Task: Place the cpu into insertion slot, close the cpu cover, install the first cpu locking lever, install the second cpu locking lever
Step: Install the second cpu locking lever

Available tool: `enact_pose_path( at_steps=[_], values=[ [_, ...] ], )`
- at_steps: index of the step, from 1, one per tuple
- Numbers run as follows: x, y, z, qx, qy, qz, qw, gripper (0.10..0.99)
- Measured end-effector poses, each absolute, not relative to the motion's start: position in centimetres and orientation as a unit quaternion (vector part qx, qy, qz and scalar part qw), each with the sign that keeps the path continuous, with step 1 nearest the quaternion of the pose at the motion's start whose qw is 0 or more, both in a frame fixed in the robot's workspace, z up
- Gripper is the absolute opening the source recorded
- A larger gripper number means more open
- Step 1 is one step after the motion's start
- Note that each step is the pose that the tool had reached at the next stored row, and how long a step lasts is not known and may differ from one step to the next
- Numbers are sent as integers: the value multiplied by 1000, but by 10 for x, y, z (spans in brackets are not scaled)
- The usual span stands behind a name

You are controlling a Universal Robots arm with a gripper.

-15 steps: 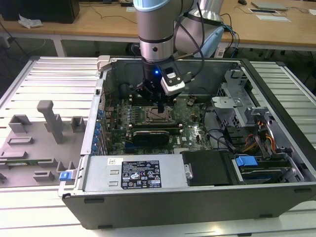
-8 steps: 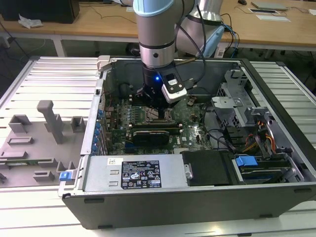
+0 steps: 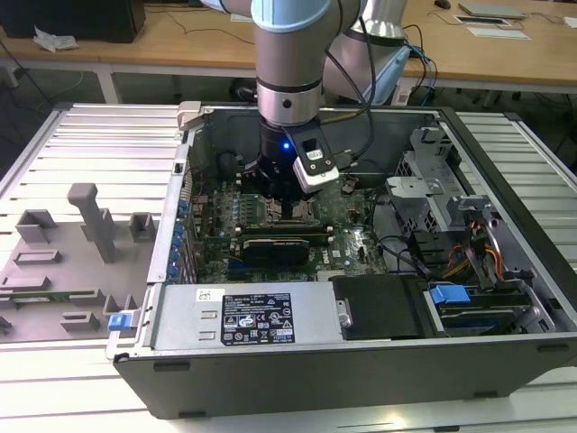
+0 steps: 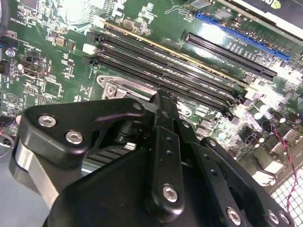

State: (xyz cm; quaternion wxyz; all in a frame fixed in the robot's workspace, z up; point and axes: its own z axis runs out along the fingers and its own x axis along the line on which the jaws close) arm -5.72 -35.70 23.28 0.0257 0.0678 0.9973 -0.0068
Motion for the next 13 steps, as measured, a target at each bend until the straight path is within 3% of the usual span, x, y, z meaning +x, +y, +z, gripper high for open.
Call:
enact_pose_path(
  at_steps=[5,13],
  values=[
    [-61,-357,231,63,998,-2,27,106],
    [-70,-371,225,51,998,40,26,106]
  ],
)
